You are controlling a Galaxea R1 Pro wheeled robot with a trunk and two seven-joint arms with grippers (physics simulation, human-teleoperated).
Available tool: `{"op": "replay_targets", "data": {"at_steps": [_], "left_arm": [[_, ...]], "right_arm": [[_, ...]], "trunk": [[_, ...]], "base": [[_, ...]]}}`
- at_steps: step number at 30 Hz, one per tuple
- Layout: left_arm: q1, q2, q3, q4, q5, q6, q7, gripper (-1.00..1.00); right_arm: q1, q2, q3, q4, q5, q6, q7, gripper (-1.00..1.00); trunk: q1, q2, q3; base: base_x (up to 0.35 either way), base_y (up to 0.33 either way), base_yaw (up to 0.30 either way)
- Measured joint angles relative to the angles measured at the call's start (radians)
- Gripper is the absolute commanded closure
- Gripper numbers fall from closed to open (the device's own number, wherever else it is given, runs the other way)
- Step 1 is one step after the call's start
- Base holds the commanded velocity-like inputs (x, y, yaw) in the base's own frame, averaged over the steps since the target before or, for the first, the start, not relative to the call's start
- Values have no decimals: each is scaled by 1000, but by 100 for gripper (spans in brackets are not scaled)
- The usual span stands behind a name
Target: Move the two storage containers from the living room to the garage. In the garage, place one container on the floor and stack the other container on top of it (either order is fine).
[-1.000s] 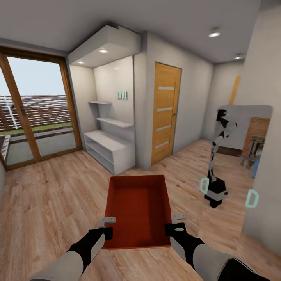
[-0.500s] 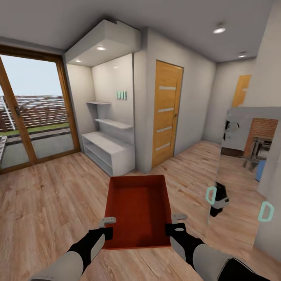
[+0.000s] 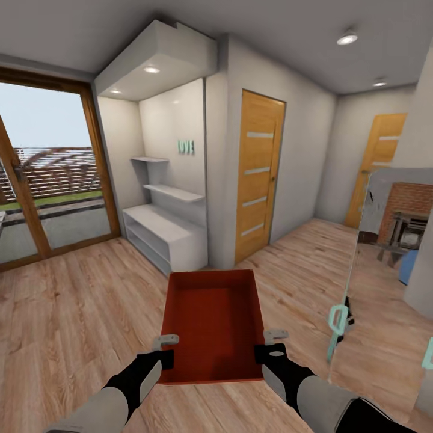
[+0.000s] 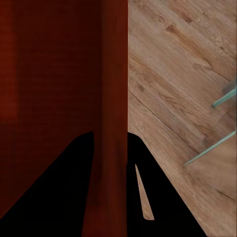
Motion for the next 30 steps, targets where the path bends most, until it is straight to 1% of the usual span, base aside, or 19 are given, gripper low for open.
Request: {"op": "replay_targets", "data": {"at_steps": [30], "left_arm": [[0, 0, 0, -1, 0, 1, 0, 100]], "right_arm": [[0, 0, 0, -1, 0, 0, 0, 100]], "trunk": [[0, 0, 0]], "base": [[323, 0, 0]]}}
